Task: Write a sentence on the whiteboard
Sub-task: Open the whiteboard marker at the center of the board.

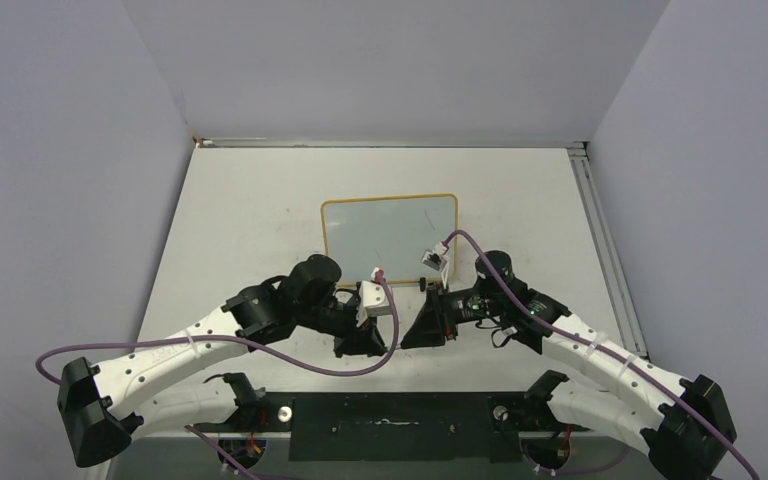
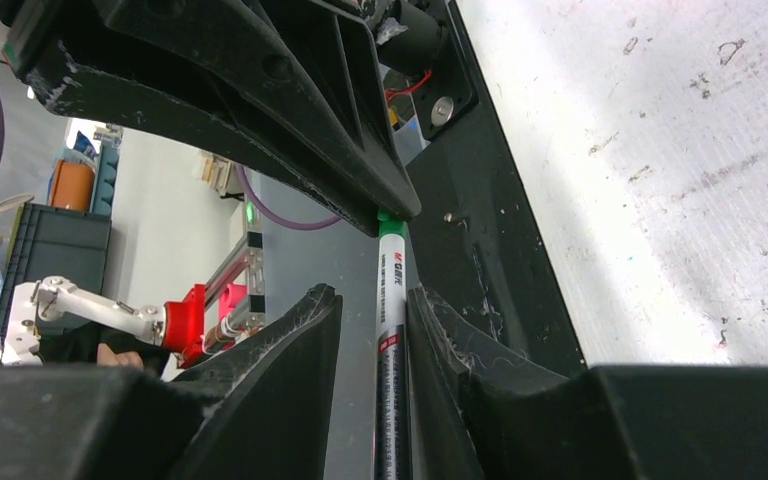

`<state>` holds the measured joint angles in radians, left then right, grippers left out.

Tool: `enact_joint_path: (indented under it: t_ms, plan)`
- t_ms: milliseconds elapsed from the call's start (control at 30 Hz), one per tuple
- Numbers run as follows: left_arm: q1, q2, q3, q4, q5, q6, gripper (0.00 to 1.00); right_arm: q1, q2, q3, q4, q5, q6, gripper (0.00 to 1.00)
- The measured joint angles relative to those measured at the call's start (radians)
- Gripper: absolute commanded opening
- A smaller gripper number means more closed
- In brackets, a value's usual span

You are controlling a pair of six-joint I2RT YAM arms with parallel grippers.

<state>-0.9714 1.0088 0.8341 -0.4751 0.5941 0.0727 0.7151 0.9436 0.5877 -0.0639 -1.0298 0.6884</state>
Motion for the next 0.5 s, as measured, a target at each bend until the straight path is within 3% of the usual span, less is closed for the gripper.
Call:
enact_joint_path:
  t_ms: [333, 500]
  plan:
    - [0.011, 0.002, 0.000, 0.000, 0.003, 0.000, 0.00, 0.013, 0.003, 0.000, -0.021, 0.015, -0.014, 0.27]
    - [0.011, 0.006, 0.001, 0.000, 0.009, 0.000, 0.00, 0.013, 0.003, 0.000, -0.022, 0.023, -0.019, 0.13]
